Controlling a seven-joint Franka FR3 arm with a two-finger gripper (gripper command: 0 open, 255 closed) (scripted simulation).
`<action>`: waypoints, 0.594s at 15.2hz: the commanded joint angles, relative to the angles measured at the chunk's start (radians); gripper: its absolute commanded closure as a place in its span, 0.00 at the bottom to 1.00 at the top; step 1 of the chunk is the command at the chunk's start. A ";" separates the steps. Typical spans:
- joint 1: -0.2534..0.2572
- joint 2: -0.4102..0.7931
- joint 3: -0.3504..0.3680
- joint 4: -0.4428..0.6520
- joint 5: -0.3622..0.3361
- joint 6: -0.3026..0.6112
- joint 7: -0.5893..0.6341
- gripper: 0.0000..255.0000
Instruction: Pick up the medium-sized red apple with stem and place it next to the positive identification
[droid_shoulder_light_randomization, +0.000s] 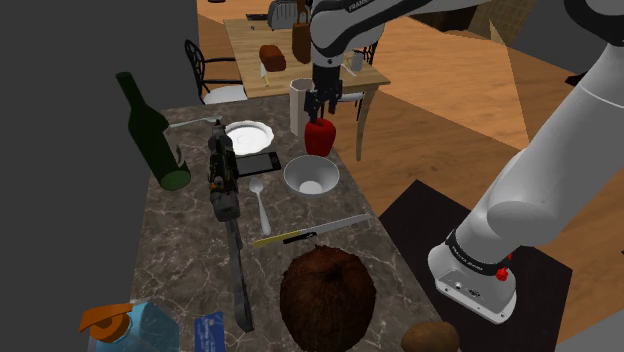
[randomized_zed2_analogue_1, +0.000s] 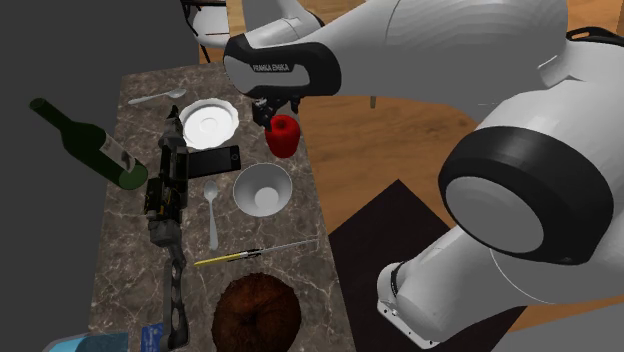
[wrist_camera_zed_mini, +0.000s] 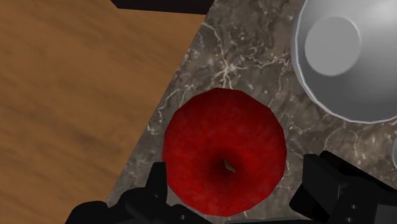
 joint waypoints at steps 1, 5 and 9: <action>0.000 0.003 0.000 -0.003 0.000 0.008 0.000 0.00; 0.000 0.003 0.000 -0.003 0.000 0.008 0.000 0.00; 0.000 0.003 0.000 -0.003 0.000 0.007 0.000 1.00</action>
